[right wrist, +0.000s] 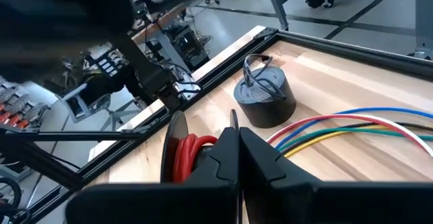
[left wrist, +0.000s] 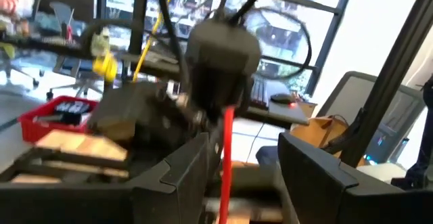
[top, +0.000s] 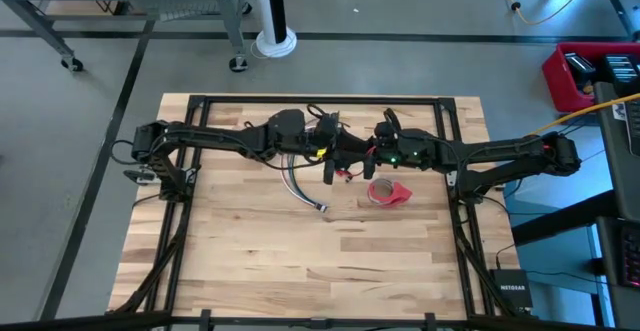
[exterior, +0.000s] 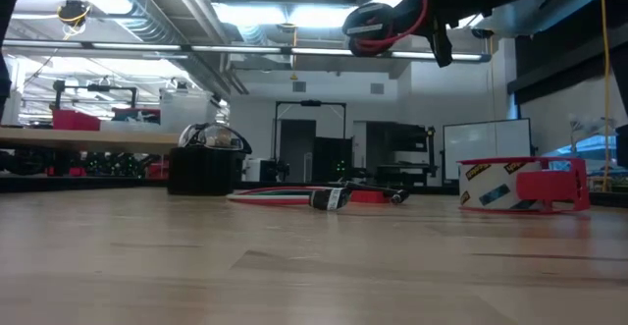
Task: Coil cords
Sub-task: Coil the red wire onto the spool
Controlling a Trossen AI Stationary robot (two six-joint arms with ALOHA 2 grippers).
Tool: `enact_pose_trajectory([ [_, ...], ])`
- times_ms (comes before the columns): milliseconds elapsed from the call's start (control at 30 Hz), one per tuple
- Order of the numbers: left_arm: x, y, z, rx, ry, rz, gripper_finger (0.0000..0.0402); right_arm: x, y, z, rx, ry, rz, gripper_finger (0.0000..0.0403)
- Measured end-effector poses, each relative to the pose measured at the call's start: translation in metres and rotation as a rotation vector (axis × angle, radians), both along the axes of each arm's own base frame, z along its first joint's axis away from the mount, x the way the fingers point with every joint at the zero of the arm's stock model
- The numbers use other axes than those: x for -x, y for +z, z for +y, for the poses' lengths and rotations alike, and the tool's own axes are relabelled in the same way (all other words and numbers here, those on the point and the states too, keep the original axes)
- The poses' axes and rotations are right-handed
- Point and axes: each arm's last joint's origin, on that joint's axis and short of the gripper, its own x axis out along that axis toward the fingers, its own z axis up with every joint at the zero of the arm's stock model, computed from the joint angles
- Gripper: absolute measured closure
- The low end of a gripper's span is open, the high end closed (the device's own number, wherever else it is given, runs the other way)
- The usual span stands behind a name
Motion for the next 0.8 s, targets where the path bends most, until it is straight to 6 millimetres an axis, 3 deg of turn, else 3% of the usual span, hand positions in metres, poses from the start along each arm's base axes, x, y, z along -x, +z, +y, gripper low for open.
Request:
enact_pose_trajectory([
  [567, -0.006, -0.010, 0.001, 0.017, -0.001, 0.046, 0.0234, -0.013, -0.010, 0.000, -0.014, 0.040, 0.001, 0.0402],
  [667, -0.006, -0.011, 0.001, -0.008, -0.001, 0.047, 0.0258, -0.013, -0.011, 0.000, -0.014, 0.040, 0.003, 0.0402],
  [800, -0.006, -0.011, 0.001, -0.043, 0.001, 0.043, 0.0318, -0.013, -0.011, 0.000, -0.014, 0.040, 0.003, 0.0402],
])
